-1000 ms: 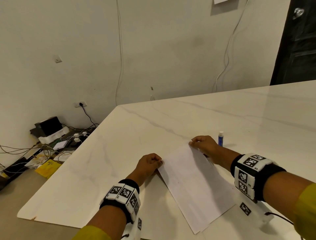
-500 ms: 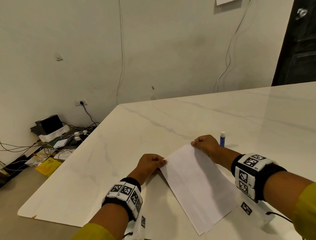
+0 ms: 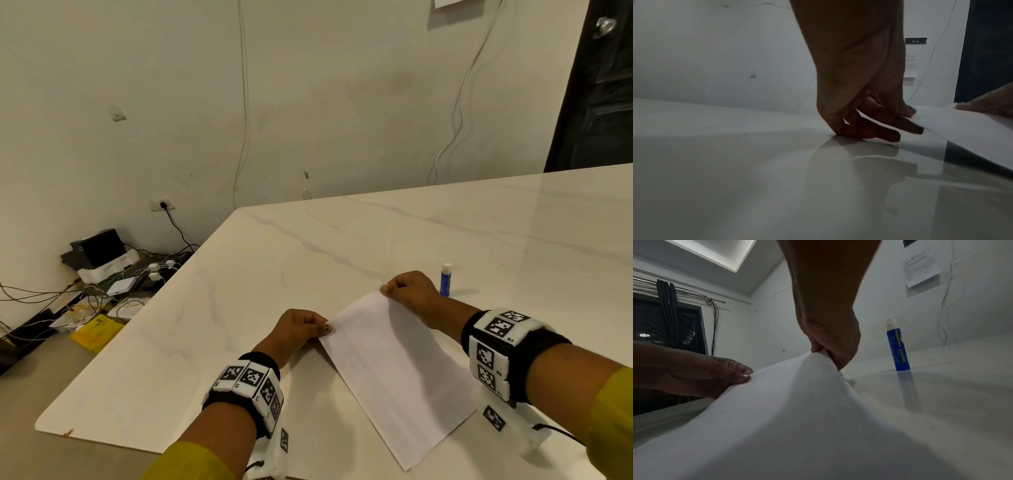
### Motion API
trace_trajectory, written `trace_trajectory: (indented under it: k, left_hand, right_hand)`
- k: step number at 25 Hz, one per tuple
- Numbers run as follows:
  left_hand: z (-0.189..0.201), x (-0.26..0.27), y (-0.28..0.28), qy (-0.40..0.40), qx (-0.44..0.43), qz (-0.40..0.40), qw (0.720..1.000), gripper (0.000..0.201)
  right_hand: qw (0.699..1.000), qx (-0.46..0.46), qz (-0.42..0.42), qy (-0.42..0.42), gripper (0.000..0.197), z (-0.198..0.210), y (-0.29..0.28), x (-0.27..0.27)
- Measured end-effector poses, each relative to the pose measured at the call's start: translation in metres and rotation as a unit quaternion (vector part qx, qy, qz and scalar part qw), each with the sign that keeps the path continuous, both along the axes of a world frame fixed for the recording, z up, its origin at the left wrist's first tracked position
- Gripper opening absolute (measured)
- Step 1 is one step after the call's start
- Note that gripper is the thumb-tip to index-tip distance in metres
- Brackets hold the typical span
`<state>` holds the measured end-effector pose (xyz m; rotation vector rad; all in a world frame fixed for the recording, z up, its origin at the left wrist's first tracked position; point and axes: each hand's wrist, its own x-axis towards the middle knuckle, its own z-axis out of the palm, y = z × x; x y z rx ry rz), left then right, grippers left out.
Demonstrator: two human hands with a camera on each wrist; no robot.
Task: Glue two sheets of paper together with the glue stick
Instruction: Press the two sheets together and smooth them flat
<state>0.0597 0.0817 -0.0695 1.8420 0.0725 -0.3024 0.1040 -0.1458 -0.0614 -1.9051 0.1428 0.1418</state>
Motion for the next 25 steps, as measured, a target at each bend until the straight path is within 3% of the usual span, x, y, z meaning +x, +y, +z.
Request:
trace_trajectory:
  k: [4, 7, 9, 12, 16, 25]
  left_hand:
    - [0.001, 0.001, 0.0, 0.006, 0.018, 0.008, 1.0, 0.017]
    - [0.0, 0.001, 0.0, 0.007, 0.023, 0.027, 0.999, 0.016]
    - [0.0, 0.0, 0.0, 0.005, 0.02, 0.035, 0.999, 0.016]
    - [0.001, -0.004, -0.001, -0.001, 0.023, 0.034, 0.999, 0.014]
    - [0.007, -0.01, -0.004, 0.004, -0.001, 0.028, 1.0, 0.011]
    - [0.008, -0.017, 0.004, 0.004, -0.003, 0.039, 0.999, 0.013]
  right_hand:
    - [0.999, 0.006, 0.019, 0.037, 0.022, 0.002, -0.002, -0.002]
    - [0.991, 0.072, 0.043, 0.105, 0.039, 0.004, -0.009, -0.003]
    - [0.987, 0.094, 0.06, 0.12, 0.032, 0.003, -0.015, -0.004]
    - [0.99, 0.064, 0.085, 0.09, 0.011, 0.0, -0.021, -0.009]
    - [0.996, 0.04, 0.072, 0.042, 0.014, 0.0, -0.022, -0.015]
    - [0.998, 0.021, 0.056, 0.032, 0.029, 0.007, -0.021, -0.019]
